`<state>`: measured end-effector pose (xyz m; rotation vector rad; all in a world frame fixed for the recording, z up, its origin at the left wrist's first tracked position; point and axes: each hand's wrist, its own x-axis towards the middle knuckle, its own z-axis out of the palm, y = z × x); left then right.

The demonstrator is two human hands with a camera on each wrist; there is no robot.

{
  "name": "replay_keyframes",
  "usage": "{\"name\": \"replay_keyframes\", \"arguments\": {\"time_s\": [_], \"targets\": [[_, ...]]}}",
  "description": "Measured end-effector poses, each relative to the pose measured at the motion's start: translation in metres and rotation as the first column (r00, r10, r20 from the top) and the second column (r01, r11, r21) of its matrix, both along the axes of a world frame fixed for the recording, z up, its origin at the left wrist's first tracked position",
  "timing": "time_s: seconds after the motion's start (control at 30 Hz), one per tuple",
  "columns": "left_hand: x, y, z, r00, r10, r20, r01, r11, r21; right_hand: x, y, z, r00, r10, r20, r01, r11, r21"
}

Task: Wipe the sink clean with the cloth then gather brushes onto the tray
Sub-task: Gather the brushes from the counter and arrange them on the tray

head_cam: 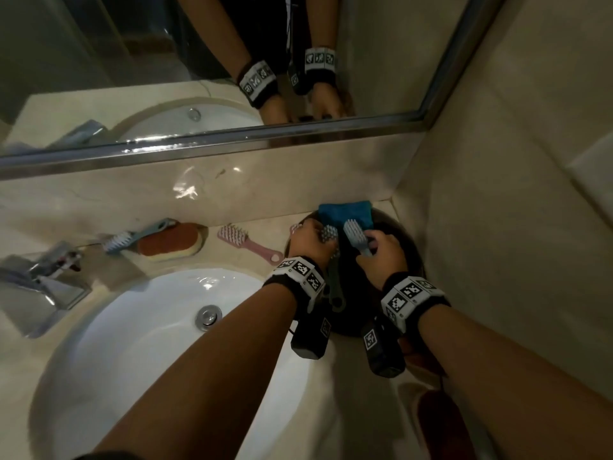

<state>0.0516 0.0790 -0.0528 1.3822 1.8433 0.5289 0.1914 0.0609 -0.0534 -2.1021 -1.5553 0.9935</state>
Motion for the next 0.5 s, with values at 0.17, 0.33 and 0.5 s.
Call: {"name": "replay_keyframes", "arguments": {"time_s": [0.17, 0.33, 0.5], "targets": [[0.007, 0.018, -0.008, 1.0, 0.029, -0.001, -0.029, 0.999, 0.021, 0.0, 0.011, -0.011, 0.999, -0.04, -0.026, 0.04, 0.999, 0.017], [0.01, 0.023, -0.018, 0.999, 0.041, 0.015, -0.041, 0.999, 0.035, -0.003, 0.014, -0.018, 0.991, -0.084, -0.101, 0.09, 0.995, 0.054], [0.01, 0.026, -0.023, 0.999, 0.014, -0.037, -0.013, 1.0, 0.024, -0.001, 0.008, -0.02, 0.984, -0.085, -0.156, 0.106, 0.986, 0.132]]}}
